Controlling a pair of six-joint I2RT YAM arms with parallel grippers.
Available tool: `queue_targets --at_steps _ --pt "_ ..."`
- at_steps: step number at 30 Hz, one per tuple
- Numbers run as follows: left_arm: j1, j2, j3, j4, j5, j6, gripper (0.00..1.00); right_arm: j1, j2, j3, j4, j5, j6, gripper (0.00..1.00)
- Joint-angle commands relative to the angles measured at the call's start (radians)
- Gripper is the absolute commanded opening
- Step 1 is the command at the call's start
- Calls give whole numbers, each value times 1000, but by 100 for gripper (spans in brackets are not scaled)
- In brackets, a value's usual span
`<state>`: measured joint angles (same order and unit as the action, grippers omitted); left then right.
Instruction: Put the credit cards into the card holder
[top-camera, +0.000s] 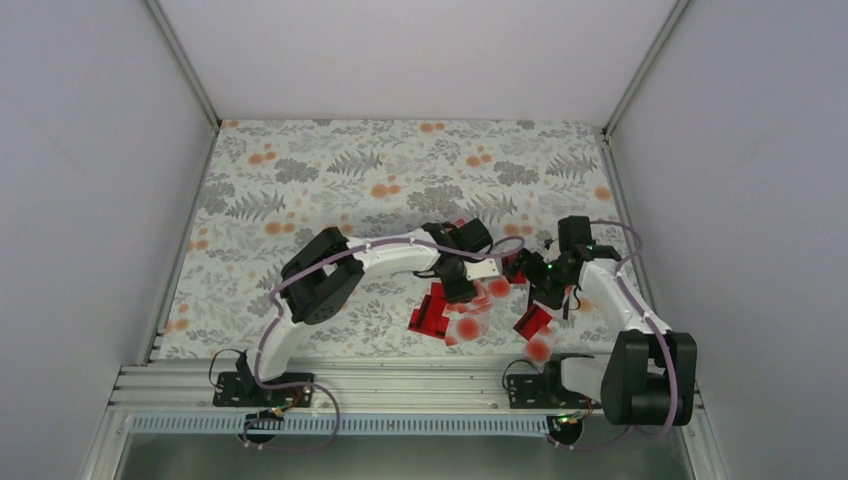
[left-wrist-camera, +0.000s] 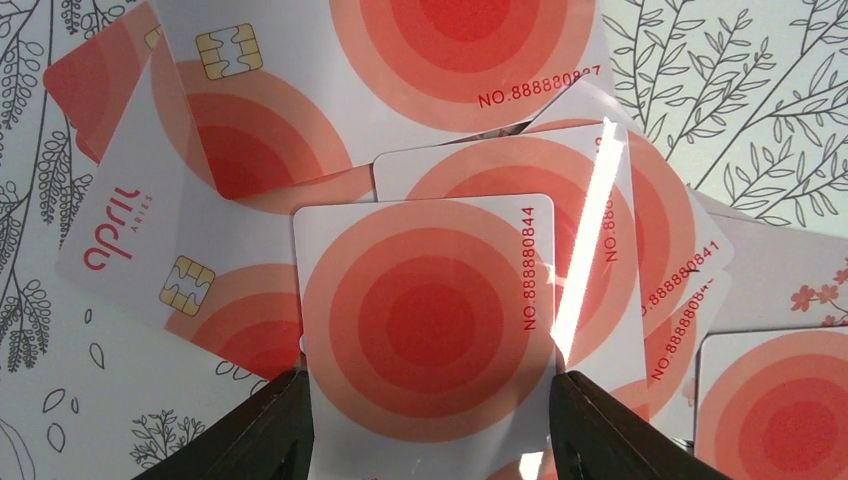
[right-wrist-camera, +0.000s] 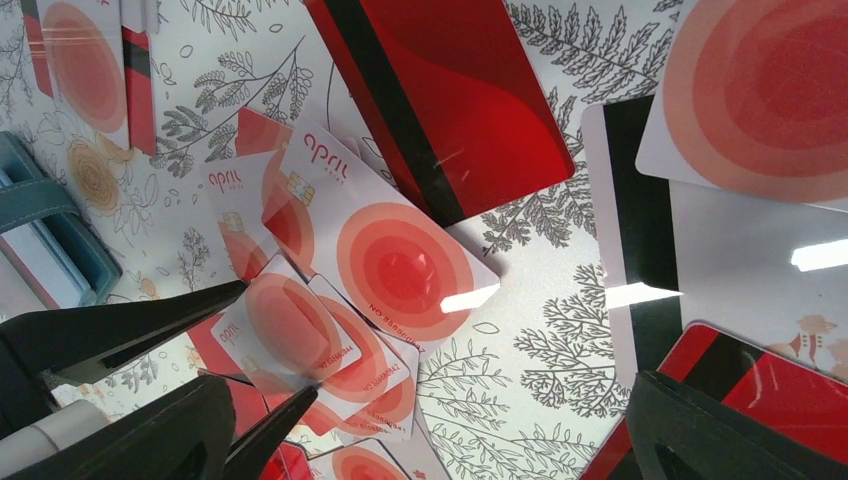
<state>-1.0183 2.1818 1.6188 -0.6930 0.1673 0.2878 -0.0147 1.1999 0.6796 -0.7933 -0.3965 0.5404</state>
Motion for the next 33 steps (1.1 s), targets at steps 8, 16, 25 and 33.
queue_targets --at_steps 8,16,25,33 --pt "18 16 -18 5 5 -32 54 -6 -29 -24 10 -56 5 99" --pt "52 -42 -31 31 98 -80 54 -5 -18 -73 125 -318 -27 99" --pt "82 -70 -58 40 100 -112 59 -1 -13 -112 161 -384 -29 99" --pt "132 -96 -83 92 221 -212 60 45 36 -138 202 -390 -14 96"
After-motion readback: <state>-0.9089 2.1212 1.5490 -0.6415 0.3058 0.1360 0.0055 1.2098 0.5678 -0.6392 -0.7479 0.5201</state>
